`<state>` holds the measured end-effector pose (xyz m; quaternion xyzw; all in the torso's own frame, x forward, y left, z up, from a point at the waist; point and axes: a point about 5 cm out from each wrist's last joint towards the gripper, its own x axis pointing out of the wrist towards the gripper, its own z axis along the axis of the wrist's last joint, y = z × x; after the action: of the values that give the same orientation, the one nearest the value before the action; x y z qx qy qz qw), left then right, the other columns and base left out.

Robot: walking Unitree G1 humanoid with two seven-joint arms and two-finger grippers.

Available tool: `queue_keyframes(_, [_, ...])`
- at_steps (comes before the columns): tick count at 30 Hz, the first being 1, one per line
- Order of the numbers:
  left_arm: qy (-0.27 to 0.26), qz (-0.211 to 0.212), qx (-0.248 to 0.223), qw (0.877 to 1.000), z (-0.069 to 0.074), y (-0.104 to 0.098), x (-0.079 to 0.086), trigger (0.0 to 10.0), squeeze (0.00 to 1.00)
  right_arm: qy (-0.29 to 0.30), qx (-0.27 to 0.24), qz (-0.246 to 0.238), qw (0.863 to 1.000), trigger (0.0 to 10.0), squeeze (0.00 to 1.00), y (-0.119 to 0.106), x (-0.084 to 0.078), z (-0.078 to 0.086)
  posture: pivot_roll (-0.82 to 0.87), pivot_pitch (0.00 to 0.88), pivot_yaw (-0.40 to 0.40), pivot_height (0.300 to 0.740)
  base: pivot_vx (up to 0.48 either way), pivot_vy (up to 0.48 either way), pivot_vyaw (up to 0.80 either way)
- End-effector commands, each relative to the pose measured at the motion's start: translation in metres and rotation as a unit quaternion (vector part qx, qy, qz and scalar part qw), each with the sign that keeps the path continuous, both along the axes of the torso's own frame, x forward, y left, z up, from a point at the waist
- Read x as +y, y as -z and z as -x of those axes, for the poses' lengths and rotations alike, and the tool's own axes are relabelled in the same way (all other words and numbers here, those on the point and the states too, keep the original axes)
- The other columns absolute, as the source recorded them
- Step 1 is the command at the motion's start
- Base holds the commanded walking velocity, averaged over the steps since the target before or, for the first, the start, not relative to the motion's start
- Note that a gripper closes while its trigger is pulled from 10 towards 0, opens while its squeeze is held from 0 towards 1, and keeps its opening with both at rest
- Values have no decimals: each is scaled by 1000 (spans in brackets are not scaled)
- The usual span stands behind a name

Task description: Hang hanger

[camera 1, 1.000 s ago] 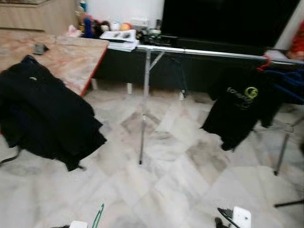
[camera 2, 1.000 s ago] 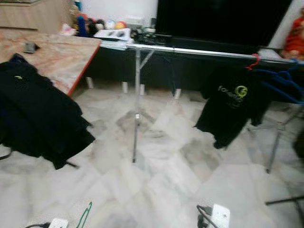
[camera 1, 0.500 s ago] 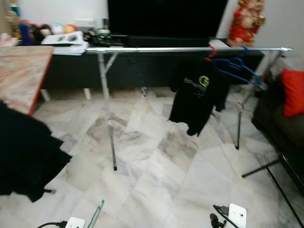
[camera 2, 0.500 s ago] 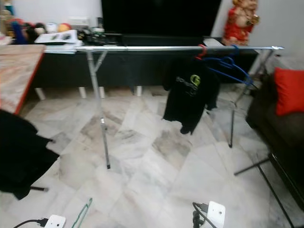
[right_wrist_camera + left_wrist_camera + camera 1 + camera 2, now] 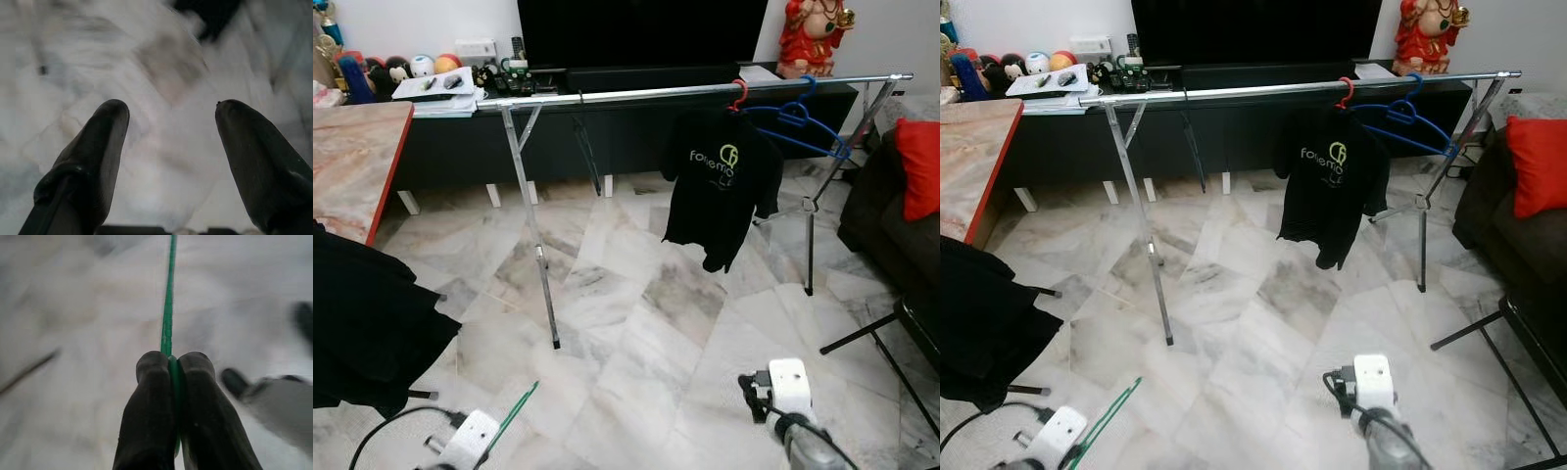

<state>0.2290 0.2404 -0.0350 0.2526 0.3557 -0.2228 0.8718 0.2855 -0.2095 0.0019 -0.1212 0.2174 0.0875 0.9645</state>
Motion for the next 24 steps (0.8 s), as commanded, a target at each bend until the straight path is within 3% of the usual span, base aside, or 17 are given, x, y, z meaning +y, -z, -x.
queue_keyframes(1, [64, 18, 32, 997, 5, 3, -9, 10000, 0, -78, -9, 24, 997, 10000, 0, -5, 10, -4, 65, 103, -9, 740, 0, 0, 0])
queue_keyframes(3, [87, 30, 58, 994, 11, 5, -10, 10000, 0, -127, -14, 38, 991, 10000, 0, -8, 16, -5, 64, 102, -8, 740, 0, 0, 0])
queue_keyframes(6, [87, 13, 90, 992, 19, 9, -1, 10000, 0, -142, -18, 42, 989, 10000, 0, -11, 18, -7, 63, 102, -7, 740, 0, 0, 0])
queue_keyframes(7, [84, -51, 132, 986, 32, 15, 17, 10000, 0, -148, -23, 46, 988, 10000, 0, -13, 19, -9, 68, 103, -4, 740, 0, 0, 0])
queue_keyframes(8, [82, -103, 138, 982, 37, 16, 29, 10000, 0, -148, -24, 47, 988, 10000, 0, -13, 20, -9, 69, 103, -4, 740, 0, 0, 0])
queue_keyframes(9, [72, -164, 128, 976, 37, 14, 42, 10000, 0, -147, -28, 48, 988, 10000, 0, -14, 21, -10, 69, 104, -4, 740, 0, 0, 0])
queue_keyframes(10, [19, -235, 78, 969, 26, 1, 63, 10000, 0, -151, -33, 46, 987, 10000, 0, -16, 23, -12, 69, 105, -3, 740, 0, 0, 0])
queue_keyframes(12, [-37, -257, 2, 966, 3, -20, 75, 10000, 0, -180, -42, 41, 982, 10000, 0, -21, 30, -15, 69, 107, -6, 740, 0, 0, 0])
queue_keyframes(13, [-37, -257, 2, 966, 3, -20, 75, 10000, 0, -180, -42, 41, 982, 10000, 0, -21, 30, -15, 69, 107, -6, 740, 0, 0, 0])
queue_keyframes(14, [-51, -263, -34, 963, -10, -32, 79, 10000, 0, -202, -46, 41, 978, 10000, 0, -23, 33, -16, 72, 107, -7, 740, 0, 0, 0])
queue_keyframes(16, [-59, -239, -77, 966, -29, -48, 75, 10000, 0, -233, -52, 45, 970, 10000, 0, -28, 37, -19, 72, 106, -6, 740, 0, 0, 0])
queue_keyframes(17, [-57, -211, -117, 969, -48, -63, 68, 10000, 0, -260, -58, 49, 963, 10000, 0, -34, 39, -21, 72, 106, -6, 740, 0, 0, 0])
queue_keyframes(18, [-57, -211, -117, 969, -48, -63, 68, 10000, 0, -260, -58, 49, 963, 10000, 0, -34, 39, -21, 72, 106, -6, 740, 0, 0, 0])
queue_keyframes(20, [4, -160, -161, 974, -74, -81, 41, 10000, 0, -301, -74, 51, 950, 10000, 0, -45, 41, -26, 70, 100, -5, 740, 0, 0, 0])
queue_keyframes(22, [53, -135, -174, 974, -83, -87, 22, 10000, 0, -319, -80, 47, 943, 10000, 0, -51, 42, -28, 68, 98, -4, 740, 0, 0, 0])
queue_keyframes(23, [88, -123, -182, 972, -87, -89, 10, 10000, 0, -332, -82, 43, 939, 10000, 0, -53, 43, -28, 67, 97, -4, 740, 0, 0, 0])
queue_keyframes(24, [165, -102, -192, 962, -93, -94, -16, 10000, 0, -363, -81, 29, 928, 10000, 0, -58, 45, -28, 65, 94, -4, 740, 0, 0, 0])
